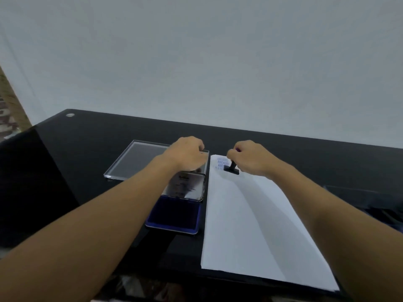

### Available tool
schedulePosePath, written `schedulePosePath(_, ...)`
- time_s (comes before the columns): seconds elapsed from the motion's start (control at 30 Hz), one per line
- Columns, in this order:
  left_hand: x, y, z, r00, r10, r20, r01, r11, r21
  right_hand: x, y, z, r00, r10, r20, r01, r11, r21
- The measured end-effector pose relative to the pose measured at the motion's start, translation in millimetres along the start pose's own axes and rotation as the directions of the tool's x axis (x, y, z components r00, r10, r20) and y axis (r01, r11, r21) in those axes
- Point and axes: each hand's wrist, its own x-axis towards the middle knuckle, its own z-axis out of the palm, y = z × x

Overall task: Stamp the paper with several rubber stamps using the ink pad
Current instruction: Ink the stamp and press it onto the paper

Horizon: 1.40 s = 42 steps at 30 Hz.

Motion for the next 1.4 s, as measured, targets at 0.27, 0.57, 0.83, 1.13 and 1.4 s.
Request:
schedulePosePath(0.27, 26.0, -3.0, 11.9, 0.992, -0.057, 0.116, 0.050, 0.997, 0.064, 22.2, -6.3, 7.7, 0.996, -0.086, 0.031, 0.088, 0.991, -0.104)
schedulePosePath(0.57, 32.4, -7.5, 24.1, 0.985, -0.140, 0.105, 0.135, 0.989, 0.056, 28.1, -4.5, 15.3, 0.991, -0.122, 0.056, 0.129, 0.981, -0.143)
schedulePosePath(0.83, 34.8, -7.4, 25.3, 0.983, -0.140, 0.115, 0.138, 0.990, 0.025, 29.9, -6.7, 18.6, 0.990, -0.128, 0.060, 0.136, 0.980, -0.145)
schedulePosePath(1.13, 37.1, -8.9, 26.1, 0.984, -0.125, 0.128, 0.121, 0.992, 0.035, 29.5, -5.4, 21.2, 0.989, -0.125, 0.074, 0.135, 0.979, -0.152)
schedulePosePath(1.4, 40.9, -11.7, 27.5, 0.986, -0.107, 0.128, 0.101, 0.993, 0.054, 29.9, -2.1, 32.2, 0.992, -0.109, 0.061, 0.118, 0.978, -0.172)
